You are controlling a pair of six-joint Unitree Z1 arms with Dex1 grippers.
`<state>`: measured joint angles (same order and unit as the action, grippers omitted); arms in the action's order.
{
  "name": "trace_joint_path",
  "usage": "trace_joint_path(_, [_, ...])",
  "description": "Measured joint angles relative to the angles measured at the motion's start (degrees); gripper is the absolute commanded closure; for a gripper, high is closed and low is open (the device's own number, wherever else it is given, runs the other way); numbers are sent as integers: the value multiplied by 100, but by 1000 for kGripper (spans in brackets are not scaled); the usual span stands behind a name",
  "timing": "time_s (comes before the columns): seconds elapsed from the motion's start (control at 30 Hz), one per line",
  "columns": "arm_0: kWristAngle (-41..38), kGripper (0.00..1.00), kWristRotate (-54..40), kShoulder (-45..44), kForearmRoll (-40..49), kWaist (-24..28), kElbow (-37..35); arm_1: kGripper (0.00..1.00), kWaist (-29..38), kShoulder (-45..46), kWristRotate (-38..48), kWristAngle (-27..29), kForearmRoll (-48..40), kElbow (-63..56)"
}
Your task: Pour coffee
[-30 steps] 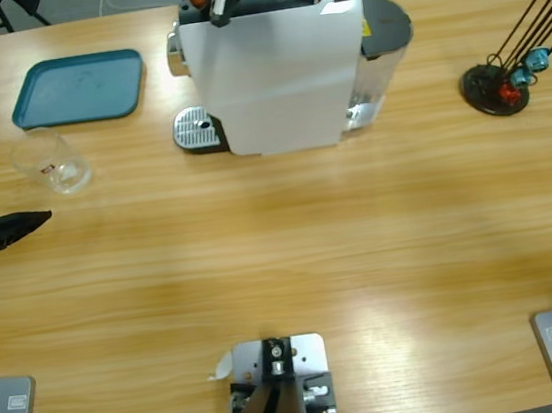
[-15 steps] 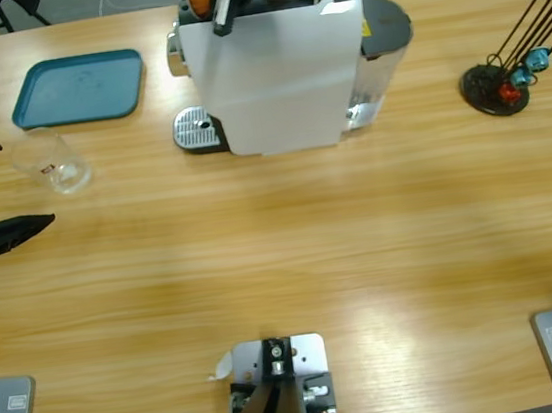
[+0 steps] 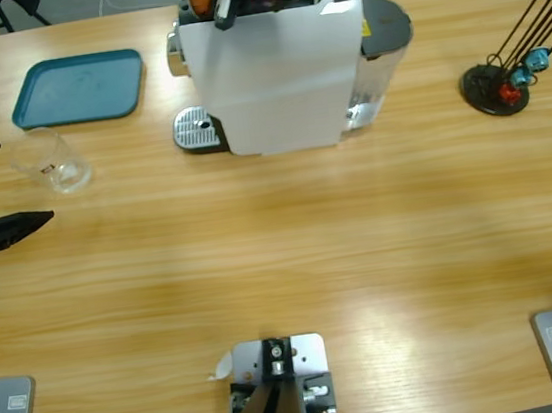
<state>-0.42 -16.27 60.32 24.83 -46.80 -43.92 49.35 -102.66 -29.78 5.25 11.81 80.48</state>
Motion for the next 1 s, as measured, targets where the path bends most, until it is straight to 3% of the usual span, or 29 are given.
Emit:
trace_joint_path(0.07, [0,2,0,0,-5,15,0,299,0,0,22,26,0,-7])
trace_joint_path(0.13, [0,2,6,0,-25,21,9,294,-7,0,32,54,-1,-7])
trace_joint_path(0.23, [0,0,42,0,-39,23,47,312,-20,1,64,104,-33,-7])
trace_joint_path(0.27, [0,2,59,0,-40,23,57,366,-24,2,79,110,-51,-7])
trace_joint_path(0.37, [0,3,77,0,-52,23,62,999,-30,16,145,110,-95,-7])
trace_joint_path(0.5, [0,4,83,0,-146,24,62,1000,58,80,501,-46,-94,-8])
trace_joint_path(0.67, [0,4,131,0,-268,25,62,1000,585,608,1580,50,216,-36])
trace_joint_path(0.83, [0,4,187,-23,-285,25,62,1000,1092,1198,3238,489,742,-646])
trace_joint_path(1.0, [-4,4,286,-103,-285,25,60,1000,1153,1813,4989,1141,1010,-1332])
